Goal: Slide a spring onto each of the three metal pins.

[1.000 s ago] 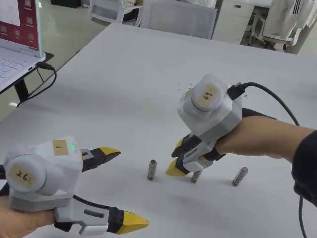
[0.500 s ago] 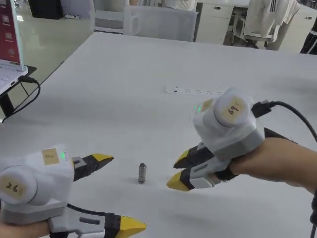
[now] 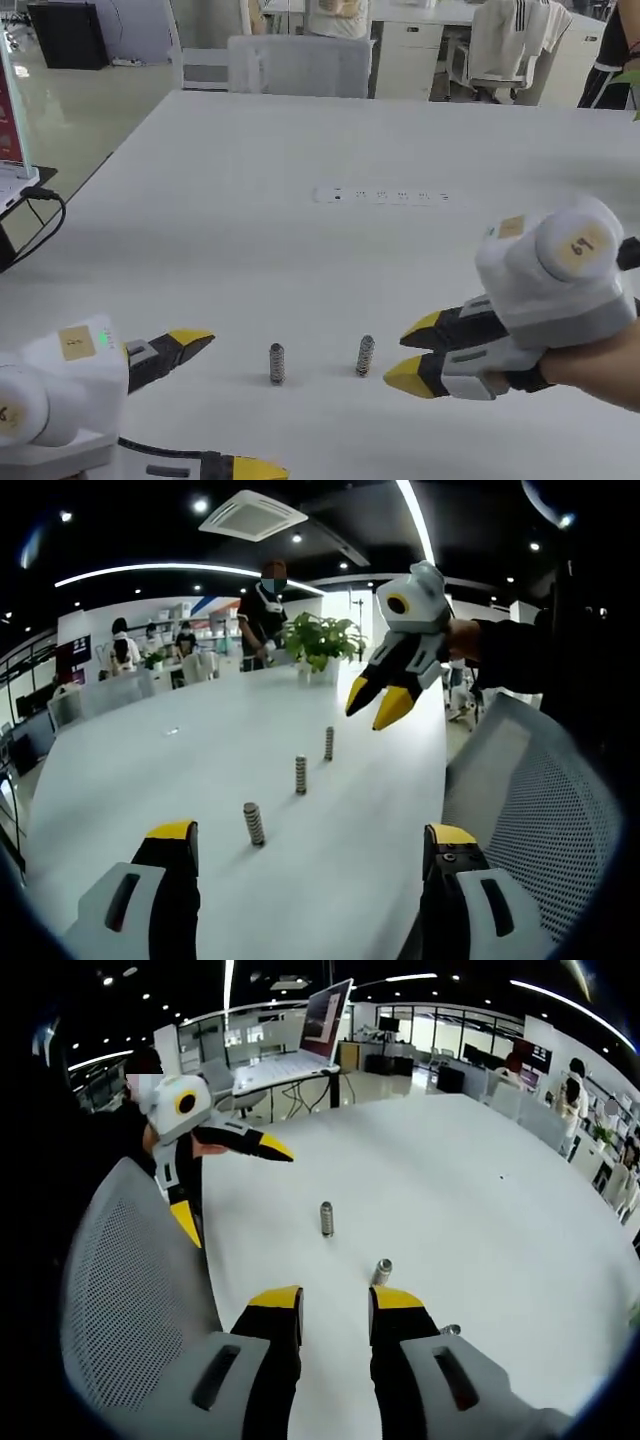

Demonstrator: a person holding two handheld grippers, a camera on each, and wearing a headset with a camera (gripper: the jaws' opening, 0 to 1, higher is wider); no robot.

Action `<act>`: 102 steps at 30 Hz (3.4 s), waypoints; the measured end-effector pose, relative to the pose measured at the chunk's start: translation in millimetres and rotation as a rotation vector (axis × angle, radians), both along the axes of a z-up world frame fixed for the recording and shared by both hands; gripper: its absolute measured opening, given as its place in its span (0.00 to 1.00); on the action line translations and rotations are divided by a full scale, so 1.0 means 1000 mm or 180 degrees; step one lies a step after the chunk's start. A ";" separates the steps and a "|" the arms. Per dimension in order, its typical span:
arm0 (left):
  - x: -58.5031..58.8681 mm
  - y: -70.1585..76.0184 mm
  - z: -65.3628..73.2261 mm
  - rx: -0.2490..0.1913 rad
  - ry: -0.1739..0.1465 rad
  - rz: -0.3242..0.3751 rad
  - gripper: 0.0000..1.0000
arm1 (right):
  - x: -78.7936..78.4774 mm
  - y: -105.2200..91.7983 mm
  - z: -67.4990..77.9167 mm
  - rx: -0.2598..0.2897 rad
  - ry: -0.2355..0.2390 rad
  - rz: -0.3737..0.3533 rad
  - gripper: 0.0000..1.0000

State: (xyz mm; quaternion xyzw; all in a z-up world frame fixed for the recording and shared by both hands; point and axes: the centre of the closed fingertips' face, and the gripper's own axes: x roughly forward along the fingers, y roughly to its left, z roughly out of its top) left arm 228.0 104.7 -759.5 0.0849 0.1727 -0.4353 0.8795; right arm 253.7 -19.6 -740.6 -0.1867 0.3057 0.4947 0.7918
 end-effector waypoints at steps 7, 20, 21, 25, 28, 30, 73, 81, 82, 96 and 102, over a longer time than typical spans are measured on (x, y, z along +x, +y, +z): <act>-0.002 -0.005 0.002 -0.0001 0.0006 -0.0005 0.91 | 0.005 -0.032 0.000 0.0153 -0.0075 -0.0328 0.27; 0.000 -0.004 0.000 -0.0010 0.0029 0.0037 0.91 | 0.003 -0.087 -0.010 0.0401 -0.0120 -0.0731 0.41; 0.000 -0.004 0.000 -0.0008 0.0031 0.0042 0.91 | 0.003 -0.090 -0.011 0.0417 -0.0127 -0.0758 0.43; -0.001 -0.003 -0.002 -0.0009 0.0047 0.0055 0.92 | 0.003 -0.100 -0.017 0.0426 -0.0155 -0.0813 0.48; -0.002 -0.003 -0.004 -0.0018 0.0067 0.0068 0.92 | 0.001 -0.103 -0.020 0.0480 -0.0180 -0.0831 0.54; -0.003 -0.002 -0.004 -0.0035 0.0077 0.0083 0.92 | -0.001 -0.103 -0.021 0.0501 -0.0204 -0.0821 0.58; -0.009 0.001 -0.017 -0.0159 0.0205 0.0221 0.95 | -0.008 -0.092 -0.030 0.0710 -0.0356 -0.0877 0.98; -0.009 0.002 -0.016 -0.0176 0.0193 0.0238 0.95 | -0.008 -0.091 -0.029 0.0704 -0.0354 -0.0874 0.98; -0.009 0.002 -0.016 -0.0179 0.0194 0.0238 0.95 | -0.008 -0.090 -0.029 0.0706 -0.0348 -0.0872 0.98; -0.008 0.002 -0.016 -0.0159 0.0199 0.0224 0.95 | -0.008 -0.091 -0.030 0.0690 -0.0335 -0.0879 0.98; -0.010 0.002 -0.016 -0.0165 0.0199 0.0231 0.95 | -0.008 -0.092 -0.029 0.0685 -0.0338 -0.0877 0.98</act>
